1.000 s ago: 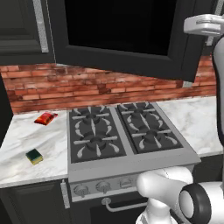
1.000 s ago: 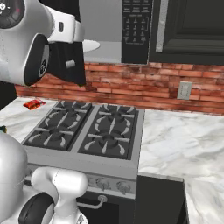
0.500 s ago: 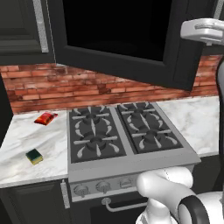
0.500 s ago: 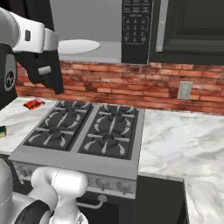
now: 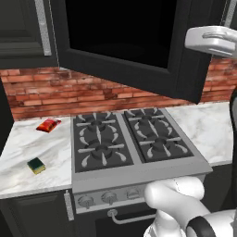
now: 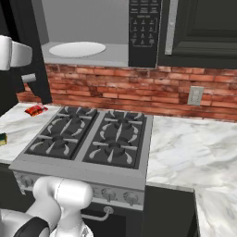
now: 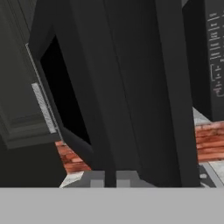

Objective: Place the sponge inside the microwave to prepare for sanitizing.

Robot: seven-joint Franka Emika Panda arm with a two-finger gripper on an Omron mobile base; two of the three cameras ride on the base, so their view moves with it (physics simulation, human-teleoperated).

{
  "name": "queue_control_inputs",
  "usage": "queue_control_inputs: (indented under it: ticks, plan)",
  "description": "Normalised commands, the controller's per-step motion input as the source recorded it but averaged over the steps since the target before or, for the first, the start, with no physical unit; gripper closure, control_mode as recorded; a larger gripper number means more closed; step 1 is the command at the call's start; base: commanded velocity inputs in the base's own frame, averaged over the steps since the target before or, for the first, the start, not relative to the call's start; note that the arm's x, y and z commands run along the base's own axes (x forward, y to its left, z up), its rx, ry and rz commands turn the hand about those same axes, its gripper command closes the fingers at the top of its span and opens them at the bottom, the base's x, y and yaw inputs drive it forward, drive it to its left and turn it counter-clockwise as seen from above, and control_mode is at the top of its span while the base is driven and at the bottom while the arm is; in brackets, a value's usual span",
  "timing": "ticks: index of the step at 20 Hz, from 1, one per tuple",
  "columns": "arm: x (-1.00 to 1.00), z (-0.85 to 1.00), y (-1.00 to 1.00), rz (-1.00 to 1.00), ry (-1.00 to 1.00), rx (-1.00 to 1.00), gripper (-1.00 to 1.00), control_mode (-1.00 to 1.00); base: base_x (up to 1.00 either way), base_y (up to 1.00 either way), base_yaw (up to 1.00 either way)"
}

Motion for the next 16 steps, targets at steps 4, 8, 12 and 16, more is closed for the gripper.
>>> queue_control_inputs:
  ticks: [4, 8, 12, 16]
  plan:
    - [-0.33, -0.09, 0.17, 0.0, 0.01, 0.07, -1.0, -1.0, 0.0, 0.0, 0.0]
    - [-0.31, 0.0, -0.13, 0.0, 0.0, 0.08, -1.0, -1.0, 0.0, 0.0, 0.0]
    - [-0.38, 0.04, -0.32, 0.0, 0.0, 0.11, -1.0, -1.0, 0.0, 0.0, 0.0]
    - [-0.15, 0.0, -0.49, 0.0, 0.0, 0.09, -1.0, -1.0, 0.0, 0.0, 0.0]
